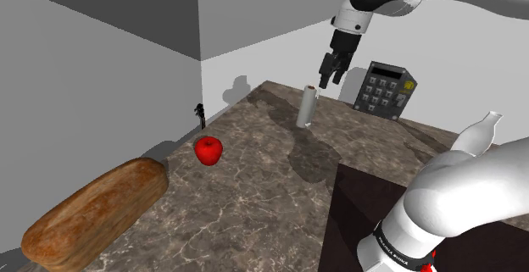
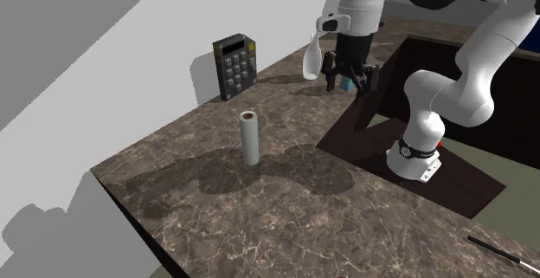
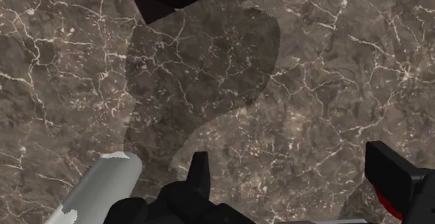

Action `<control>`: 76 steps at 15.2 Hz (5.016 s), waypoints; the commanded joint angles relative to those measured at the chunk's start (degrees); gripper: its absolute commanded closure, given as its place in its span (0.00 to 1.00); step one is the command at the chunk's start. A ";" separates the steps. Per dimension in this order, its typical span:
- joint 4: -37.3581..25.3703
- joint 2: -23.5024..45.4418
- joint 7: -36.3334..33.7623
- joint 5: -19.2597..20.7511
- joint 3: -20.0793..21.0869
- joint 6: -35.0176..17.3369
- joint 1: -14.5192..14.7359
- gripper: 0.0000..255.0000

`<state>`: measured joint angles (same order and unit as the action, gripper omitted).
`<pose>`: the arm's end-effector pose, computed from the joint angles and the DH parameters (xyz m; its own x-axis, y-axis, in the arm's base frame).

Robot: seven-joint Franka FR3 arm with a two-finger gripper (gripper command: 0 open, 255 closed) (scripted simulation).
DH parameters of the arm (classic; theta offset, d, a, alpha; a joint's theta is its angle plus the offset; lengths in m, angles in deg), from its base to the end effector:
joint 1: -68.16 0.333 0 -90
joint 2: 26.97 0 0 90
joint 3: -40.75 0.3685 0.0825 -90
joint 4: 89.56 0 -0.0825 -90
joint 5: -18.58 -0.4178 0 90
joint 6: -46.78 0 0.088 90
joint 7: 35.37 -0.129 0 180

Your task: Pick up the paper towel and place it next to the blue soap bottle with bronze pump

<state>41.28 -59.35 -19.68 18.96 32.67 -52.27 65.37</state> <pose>0.3795 -0.0839 0.5779 0.9941 0.1056 0.0242 0.1070 -0.9922 -0.0646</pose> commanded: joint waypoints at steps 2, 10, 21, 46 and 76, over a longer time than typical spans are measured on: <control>-1.04 4.83 1.53 0.91 -1.47 -4.26 -0.53 0.00; -8.73 19.88 6.05 1.41 -5.53 -12.79 -1.78 0.00; -26.72 42.42 12.73 -2.60 -9.23 -18.66 -4.91 0.00; -27.40 48.15 14.19 -4.32 -9.19 -23.78 -6.04 1.00; -44.85 44.98 13.54 -3.03 -9.75 -3.32 -6.14 1.00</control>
<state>-2.85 -14.28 -6.15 15.91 22.94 -56.40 59.26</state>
